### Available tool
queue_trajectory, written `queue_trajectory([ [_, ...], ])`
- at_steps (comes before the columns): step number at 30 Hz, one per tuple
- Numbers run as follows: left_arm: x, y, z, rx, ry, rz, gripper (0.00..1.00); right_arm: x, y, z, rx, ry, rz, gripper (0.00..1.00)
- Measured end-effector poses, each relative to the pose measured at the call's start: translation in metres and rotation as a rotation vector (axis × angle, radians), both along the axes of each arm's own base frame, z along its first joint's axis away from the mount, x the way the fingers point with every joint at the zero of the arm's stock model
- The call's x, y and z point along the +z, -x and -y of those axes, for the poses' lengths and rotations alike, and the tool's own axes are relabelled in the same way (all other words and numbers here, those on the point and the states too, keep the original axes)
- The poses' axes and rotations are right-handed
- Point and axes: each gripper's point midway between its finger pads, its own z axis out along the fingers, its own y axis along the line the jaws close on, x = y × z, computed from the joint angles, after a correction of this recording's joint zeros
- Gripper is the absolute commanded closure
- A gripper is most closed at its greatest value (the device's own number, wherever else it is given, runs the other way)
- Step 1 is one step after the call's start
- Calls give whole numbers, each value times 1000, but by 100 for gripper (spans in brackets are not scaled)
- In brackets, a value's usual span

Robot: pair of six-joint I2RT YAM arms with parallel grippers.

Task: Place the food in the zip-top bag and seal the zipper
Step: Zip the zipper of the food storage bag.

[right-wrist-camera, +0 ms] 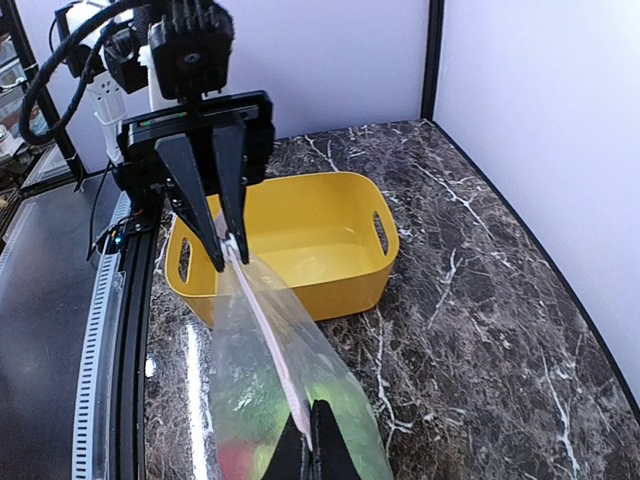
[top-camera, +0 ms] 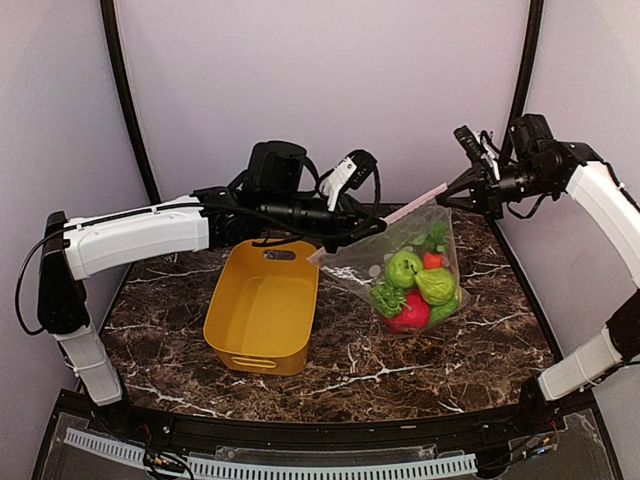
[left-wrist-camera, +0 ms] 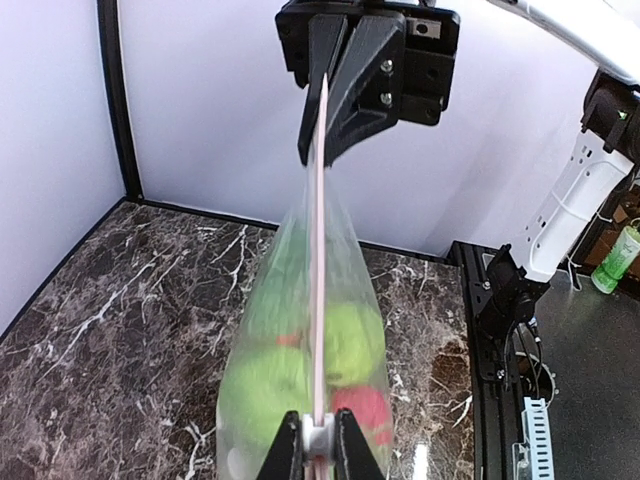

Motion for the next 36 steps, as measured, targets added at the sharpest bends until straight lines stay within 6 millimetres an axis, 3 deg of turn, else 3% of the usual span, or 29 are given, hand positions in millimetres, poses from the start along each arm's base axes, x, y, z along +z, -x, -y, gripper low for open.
queue_trajectory([
  [6, -18, 3, -33, 63, -43, -13, 99, 8, -23, 36, -94, -43, 12, 100],
  [10, -28, 6, -50, 94, -66, -19, 99, 6, -32, 48, -124, -59, 1, 100],
  [23, -38, 5, -57, 122, -91, -8, 99, 3, -38, 53, -134, -68, 4, 99],
  [26, -38, 4, -57, 124, -93, -7, 99, 1, -38, 53, -137, -66, -5, 65],
  [28, -43, 4, -59, 126, -109, -17, 99, 1, -39, 55, -137, -56, 18, 51],
  [31, -46, 5, -60, 124, -122, -28, 99, -3, -35, 50, -111, -11, 46, 39],
  [36, -42, 7, -59, 105, -112, -25, 99, -20, -6, 15, 7, 110, 89, 34],
])
